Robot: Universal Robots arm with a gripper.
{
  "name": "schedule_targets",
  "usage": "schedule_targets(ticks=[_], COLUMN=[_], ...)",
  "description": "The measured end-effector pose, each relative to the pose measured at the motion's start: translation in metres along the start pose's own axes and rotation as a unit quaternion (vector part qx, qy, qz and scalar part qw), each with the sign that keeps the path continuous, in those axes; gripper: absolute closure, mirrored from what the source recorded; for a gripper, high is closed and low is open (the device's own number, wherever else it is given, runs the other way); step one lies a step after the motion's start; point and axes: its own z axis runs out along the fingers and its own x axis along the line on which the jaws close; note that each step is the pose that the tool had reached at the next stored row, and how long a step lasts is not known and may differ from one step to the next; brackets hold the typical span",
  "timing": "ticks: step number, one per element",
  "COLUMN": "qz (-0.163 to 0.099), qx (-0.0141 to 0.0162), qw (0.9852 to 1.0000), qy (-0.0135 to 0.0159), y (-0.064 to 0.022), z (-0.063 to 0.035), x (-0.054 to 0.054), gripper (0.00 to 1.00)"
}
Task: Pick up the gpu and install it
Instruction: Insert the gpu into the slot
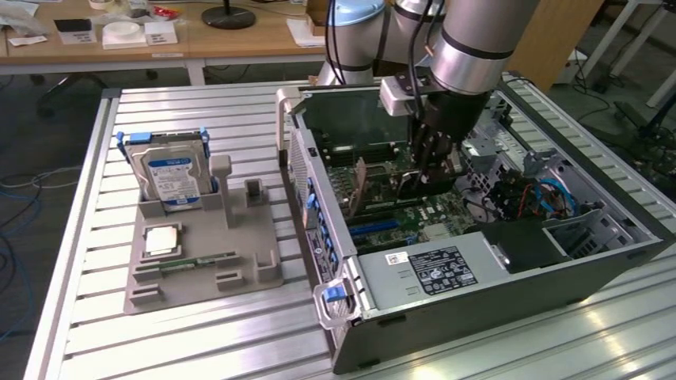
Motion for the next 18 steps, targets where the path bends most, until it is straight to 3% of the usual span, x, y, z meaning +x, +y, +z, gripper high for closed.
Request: schedule_targets(ticks=[18], qz=[0.000], qx=[-0.0002], qw=[1.0000], qy=[-0.0001], y=[0.0010], z=[0.0055], x=[0.0033], gripper=[0.73])
